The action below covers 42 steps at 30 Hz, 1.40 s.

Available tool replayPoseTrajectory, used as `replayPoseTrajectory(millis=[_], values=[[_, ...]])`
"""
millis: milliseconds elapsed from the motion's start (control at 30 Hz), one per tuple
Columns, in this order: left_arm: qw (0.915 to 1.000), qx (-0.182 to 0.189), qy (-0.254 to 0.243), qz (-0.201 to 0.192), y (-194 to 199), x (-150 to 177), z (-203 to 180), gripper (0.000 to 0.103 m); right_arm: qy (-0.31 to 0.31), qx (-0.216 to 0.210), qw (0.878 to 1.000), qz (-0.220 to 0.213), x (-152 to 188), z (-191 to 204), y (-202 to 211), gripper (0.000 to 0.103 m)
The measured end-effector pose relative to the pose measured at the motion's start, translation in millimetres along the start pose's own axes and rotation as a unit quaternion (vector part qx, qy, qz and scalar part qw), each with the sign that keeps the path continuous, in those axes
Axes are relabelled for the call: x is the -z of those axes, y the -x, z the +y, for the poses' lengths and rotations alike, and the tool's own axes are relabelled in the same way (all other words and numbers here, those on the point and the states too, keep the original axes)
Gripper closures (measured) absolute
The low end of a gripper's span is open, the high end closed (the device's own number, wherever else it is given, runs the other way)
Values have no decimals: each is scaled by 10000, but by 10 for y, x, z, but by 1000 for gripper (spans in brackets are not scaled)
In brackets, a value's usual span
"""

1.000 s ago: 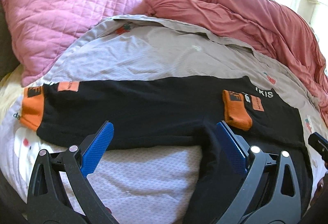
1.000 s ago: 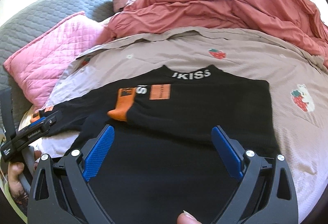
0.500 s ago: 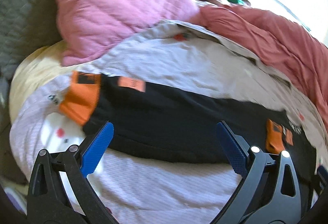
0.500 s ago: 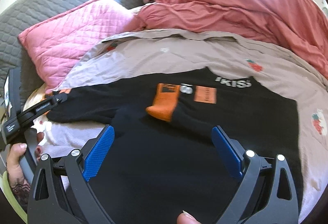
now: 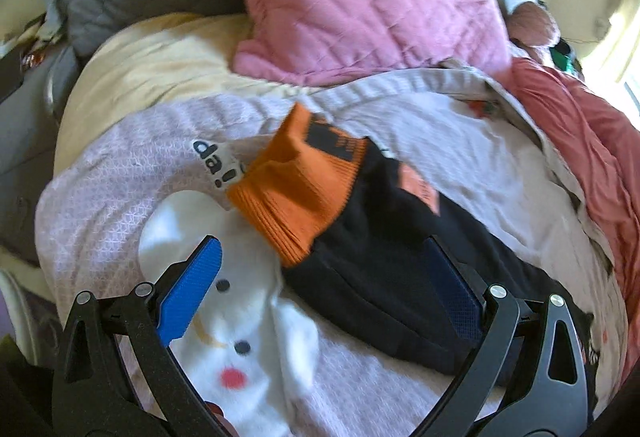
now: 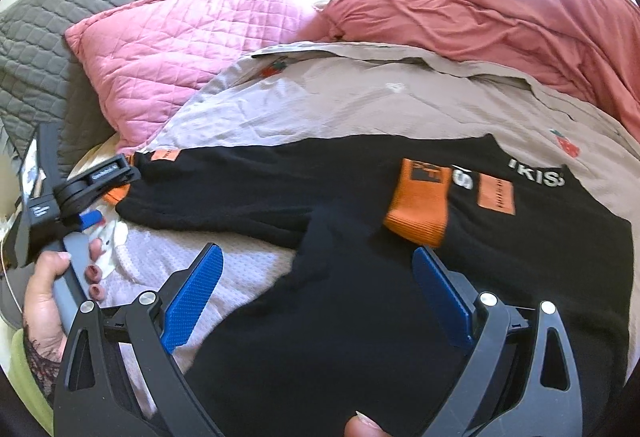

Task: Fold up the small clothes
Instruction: 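Close the left tool on the other orange cuff and lift it, then carry the cuff across the shirt body and open the left tool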

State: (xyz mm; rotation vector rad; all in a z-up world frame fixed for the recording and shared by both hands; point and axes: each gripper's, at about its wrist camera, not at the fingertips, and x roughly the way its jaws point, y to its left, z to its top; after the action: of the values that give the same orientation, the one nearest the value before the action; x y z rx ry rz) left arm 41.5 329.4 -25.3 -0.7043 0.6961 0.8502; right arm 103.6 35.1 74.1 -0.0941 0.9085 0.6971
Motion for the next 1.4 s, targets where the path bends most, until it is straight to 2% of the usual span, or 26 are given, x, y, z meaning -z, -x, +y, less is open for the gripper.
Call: replayPoseTrajectory(millis=[100, 133, 200, 233, 267, 300, 333, 367, 433, 500, 600, 667, 700, 833, 867, 933, 1000, 1033, 1133, 1233, 1267, 1300, 1400], values=[[9998, 22, 189, 12, -97, -61, 55, 11, -25, -89, 10000, 17, -11, 55, -54, 8], [9998, 2, 194, -8, -114, -74, 55, 17, -41, -135, 9999, 24, 1, 68, -70, 8], [9999, -101, 79, -32, -154, -82, 17, 39, -70, -162, 9998, 36, 28, 70, -87, 8], [9999, -139, 16, -35, -163, -83, -5, 60, -111, -182, 9998, 51, 53, 53, -97, 8], [9999, -102, -27, -50, -157, -83, -21, 68, -154, -187, 9997, 63, 75, 33, -101, 8], [9999, -58, -44, -77, -147, -89, -32, 71, -210, -183, 9996, 79, 95, 2, -107, 8], [9999, 35, -63, -118, -126, -95, -41, 85, -302, -175, 9993, 102, 125, -47, -108, 8], [9997, 182, -67, -158, -106, -106, -58, 93, -382, -176, 9990, 117, 148, -94, -105, 8], [9986, 329, -211, -352, -6, -109, -111, 99, -577, -195, 9980, 145, 200, -204, -82, 8], [9965, 545, -369, -507, 80, -104, -198, 99, -757, -198, 9968, 143, 252, -319, -45, 8], [9906, 913, -722, -719, 233, -61, -355, 100, -1039, -136, 9944, 130, 324, -532, 35, 8], [9834, 1244, -998, -870, 373, 1, -480, 100, -1224, -85, 9924, 96, 371, -705, 126, 8], [9791, 1383, -1156, -945, 440, 43, -549, 100, -1293, -28, 9916, 60, 389, -786, 178, 8], [9530, 2013, -1941, -1162, 719, 285, -891, 100, -1653, 249, 9859, -87, 503, -1206, 437, 8], [9438, 2242, -2123, -1178, 811, 367, -980, 100, -1731, 304, 9844, -118, 531, -1297, 494, 8], [9338, 2443, -2339, -1166, 898, 483, -1095, 100, -1921, 407, 9804, -170, 602, -1499, 622, 8], [9192, 2794, -2582, -1015, 1009, 685, -1289, 100, -2080, 472, 9767, -224, 666, -1652, 724, 8], [9148, 2873, -2666, -976, 1041, 746, -1345, 100, -2171, 509, 9745, -254, 705, -1734, 778, 8], [8901, 3148, -3222, -696, 1143, 1158, -1701, 100, -2348, 610, 9696, -328, 788, -1913, 894, 8], [8636, 3176, -3892, -427, 1156, 1619, -2004, 100, -2406, 719, 9671, -397, 836, -2017, 978, 8], [8580, 3154, -4036, -389, 1148, 1707, -2051, 100, -2430, 748, 9663, -409, 853, -2047, 998, 8], [8473, 3078, -4312, -371, 1136, 1876, -2129, 100, -2466, 765, 9652, -420, 870, -2076, 1013, 8], [8324, 2968, -4675, -220, 1045, 2085, -2202, 99, -2555, 831, 9622, -435, 911, -2168, 1041, 8]])
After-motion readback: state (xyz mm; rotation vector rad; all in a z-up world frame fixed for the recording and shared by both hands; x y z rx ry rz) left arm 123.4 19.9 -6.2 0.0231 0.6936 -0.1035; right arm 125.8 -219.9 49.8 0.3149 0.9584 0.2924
